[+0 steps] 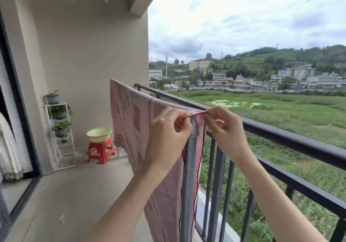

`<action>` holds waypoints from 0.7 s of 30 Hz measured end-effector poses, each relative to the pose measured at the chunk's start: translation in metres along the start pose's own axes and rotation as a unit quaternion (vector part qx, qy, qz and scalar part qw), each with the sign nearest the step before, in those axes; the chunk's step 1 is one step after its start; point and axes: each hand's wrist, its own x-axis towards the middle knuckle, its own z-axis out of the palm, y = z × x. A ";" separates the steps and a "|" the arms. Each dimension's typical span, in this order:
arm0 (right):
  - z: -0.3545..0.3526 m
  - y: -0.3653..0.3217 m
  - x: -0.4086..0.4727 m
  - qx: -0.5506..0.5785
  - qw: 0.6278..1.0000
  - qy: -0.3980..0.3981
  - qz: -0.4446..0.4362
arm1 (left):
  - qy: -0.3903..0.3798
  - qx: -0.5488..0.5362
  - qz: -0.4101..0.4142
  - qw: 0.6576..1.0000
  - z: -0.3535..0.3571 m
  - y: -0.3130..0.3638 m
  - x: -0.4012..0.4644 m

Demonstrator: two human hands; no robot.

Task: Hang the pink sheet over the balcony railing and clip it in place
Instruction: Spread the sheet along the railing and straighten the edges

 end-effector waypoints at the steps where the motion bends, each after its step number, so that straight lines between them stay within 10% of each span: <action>1: 0.001 0.000 -0.001 -0.001 1.000 0.001 0.001 | 0.000 -0.001 -0.002 1.000 0.000 0.000 -0.001; 21: 0.024 0.036 -0.081 -0.032 0.995 -0.014 0.093 | 0.010 -0.033 -0.049 0.998 0.017 -0.018 -0.057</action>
